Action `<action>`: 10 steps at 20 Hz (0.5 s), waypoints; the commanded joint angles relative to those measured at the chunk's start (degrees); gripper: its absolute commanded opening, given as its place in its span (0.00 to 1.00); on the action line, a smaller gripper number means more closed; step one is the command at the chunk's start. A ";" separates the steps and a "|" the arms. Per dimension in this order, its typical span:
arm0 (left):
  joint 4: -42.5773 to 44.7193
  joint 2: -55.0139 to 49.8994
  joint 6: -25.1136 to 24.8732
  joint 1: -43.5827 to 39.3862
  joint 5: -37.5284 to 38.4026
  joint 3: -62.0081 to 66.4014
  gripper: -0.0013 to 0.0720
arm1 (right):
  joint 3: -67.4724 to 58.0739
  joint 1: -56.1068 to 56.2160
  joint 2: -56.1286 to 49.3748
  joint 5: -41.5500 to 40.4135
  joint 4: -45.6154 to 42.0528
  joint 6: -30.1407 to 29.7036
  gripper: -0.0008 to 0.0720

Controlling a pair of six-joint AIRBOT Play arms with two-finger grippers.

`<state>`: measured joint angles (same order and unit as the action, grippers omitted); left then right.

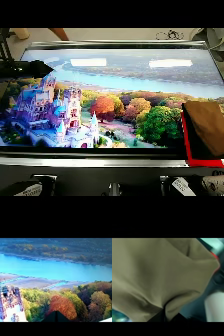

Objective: Fold the shirts.

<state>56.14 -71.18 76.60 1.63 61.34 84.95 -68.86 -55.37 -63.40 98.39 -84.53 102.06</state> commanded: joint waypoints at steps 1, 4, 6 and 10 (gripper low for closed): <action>-0.63 0.02 -0.17 -0.61 0.17 -0.02 0.05 | 12.46 -0.11 2.43 -3.45 -4.68 0.85 0.05; -0.63 0.02 -0.17 -1.11 0.17 -0.02 0.05 | 12.31 -0.11 2.45 -8.87 -4.66 -0.44 0.92; -0.59 0.02 -0.20 -1.31 0.17 0.00 0.05 | 6.75 -0.11 2.43 -11.45 -4.59 -3.69 0.93; 16.52 -1.25 2.12 -4.57 0.17 2.49 0.05 | -10.12 8.52 1.01 -22.16 3.58 -11.58 0.93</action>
<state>59.77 -71.59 76.07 -0.75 61.49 85.89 -70.24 -52.23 -61.65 84.53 -85.95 95.72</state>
